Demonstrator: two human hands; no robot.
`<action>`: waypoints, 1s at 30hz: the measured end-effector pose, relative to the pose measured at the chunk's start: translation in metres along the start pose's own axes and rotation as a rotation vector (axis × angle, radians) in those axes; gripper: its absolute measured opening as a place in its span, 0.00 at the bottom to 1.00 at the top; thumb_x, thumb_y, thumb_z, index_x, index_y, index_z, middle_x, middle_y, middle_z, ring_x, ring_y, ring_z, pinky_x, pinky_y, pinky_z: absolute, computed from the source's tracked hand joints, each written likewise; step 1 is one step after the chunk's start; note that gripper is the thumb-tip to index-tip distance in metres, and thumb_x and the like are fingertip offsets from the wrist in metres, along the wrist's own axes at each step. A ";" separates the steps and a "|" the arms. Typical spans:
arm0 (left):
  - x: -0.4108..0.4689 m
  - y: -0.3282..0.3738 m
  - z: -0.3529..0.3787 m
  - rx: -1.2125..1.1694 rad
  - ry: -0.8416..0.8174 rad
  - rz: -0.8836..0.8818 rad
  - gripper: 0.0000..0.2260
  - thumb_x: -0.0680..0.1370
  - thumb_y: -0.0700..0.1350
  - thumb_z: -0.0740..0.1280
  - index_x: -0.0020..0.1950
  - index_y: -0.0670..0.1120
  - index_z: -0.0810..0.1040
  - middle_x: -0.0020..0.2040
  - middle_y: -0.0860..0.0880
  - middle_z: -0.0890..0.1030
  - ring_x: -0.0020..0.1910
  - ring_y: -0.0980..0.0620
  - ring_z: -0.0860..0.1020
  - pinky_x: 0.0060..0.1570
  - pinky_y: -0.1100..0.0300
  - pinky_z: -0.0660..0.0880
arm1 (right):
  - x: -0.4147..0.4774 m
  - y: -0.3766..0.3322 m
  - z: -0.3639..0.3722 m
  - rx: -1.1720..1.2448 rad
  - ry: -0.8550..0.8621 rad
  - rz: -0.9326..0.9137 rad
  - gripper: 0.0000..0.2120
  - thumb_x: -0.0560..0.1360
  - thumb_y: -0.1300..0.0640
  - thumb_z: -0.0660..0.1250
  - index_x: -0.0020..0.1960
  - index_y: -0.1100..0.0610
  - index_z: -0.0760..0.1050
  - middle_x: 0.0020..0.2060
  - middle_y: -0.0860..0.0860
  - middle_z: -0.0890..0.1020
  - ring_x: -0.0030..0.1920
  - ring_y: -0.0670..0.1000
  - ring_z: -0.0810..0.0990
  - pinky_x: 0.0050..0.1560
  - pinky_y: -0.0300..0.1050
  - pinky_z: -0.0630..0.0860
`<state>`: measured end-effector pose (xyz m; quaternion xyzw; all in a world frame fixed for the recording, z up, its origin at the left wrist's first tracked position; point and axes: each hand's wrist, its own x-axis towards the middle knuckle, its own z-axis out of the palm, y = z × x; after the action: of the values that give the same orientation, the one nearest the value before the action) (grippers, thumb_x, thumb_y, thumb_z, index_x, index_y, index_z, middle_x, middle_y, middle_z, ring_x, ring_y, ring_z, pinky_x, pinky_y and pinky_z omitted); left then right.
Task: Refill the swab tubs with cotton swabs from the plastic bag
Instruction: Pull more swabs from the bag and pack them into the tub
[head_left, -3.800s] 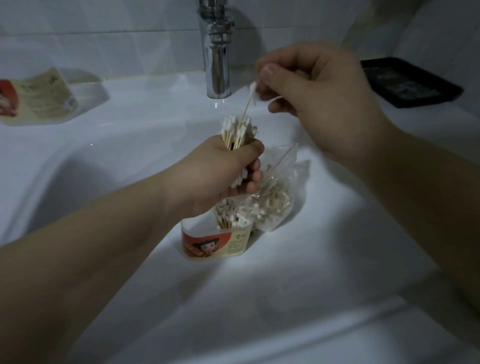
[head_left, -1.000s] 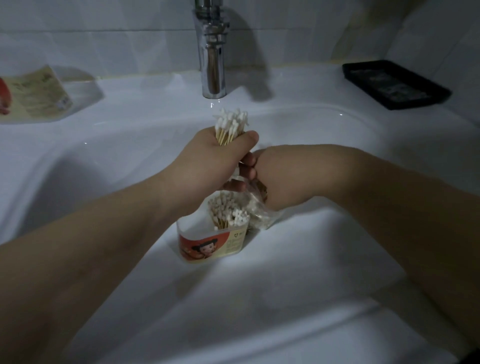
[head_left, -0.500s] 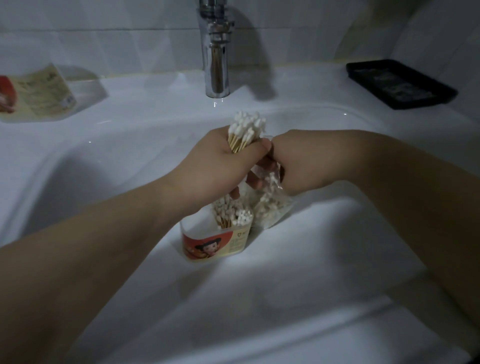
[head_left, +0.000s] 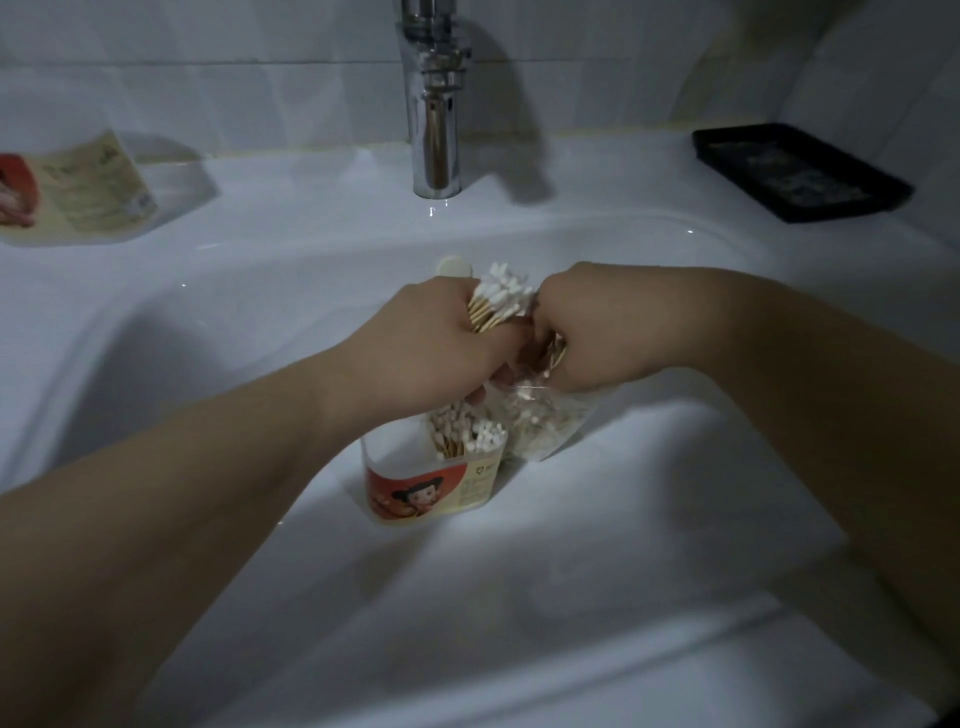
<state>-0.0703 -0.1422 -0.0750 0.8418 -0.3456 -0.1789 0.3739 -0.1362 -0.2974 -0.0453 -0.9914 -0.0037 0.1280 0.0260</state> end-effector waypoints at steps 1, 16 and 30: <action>0.000 0.000 0.000 0.015 0.001 -0.017 0.07 0.80 0.51 0.66 0.46 0.51 0.81 0.37 0.57 0.86 0.31 0.56 0.84 0.29 0.71 0.72 | -0.001 0.000 -0.001 0.021 0.000 0.006 0.06 0.69 0.60 0.70 0.42 0.51 0.84 0.25 0.49 0.80 0.26 0.47 0.77 0.32 0.42 0.78; 0.003 -0.004 -0.001 0.140 0.076 -0.093 0.10 0.80 0.51 0.64 0.45 0.48 0.80 0.35 0.55 0.86 0.30 0.59 0.82 0.34 0.65 0.74 | -0.004 0.007 -0.007 0.230 0.024 0.000 0.16 0.71 0.60 0.71 0.55 0.45 0.86 0.32 0.41 0.84 0.34 0.42 0.83 0.41 0.41 0.80; 0.001 0.002 0.000 -0.011 0.162 -0.003 0.08 0.80 0.51 0.65 0.46 0.48 0.80 0.37 0.55 0.86 0.30 0.57 0.83 0.31 0.71 0.74 | -0.009 0.017 -0.013 0.364 0.131 0.007 0.06 0.75 0.57 0.72 0.47 0.45 0.83 0.29 0.42 0.84 0.28 0.43 0.82 0.35 0.35 0.74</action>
<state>-0.0704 -0.1439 -0.0736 0.8520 -0.3122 -0.1125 0.4049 -0.1420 -0.3147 -0.0312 -0.9766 0.0248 0.0617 0.2047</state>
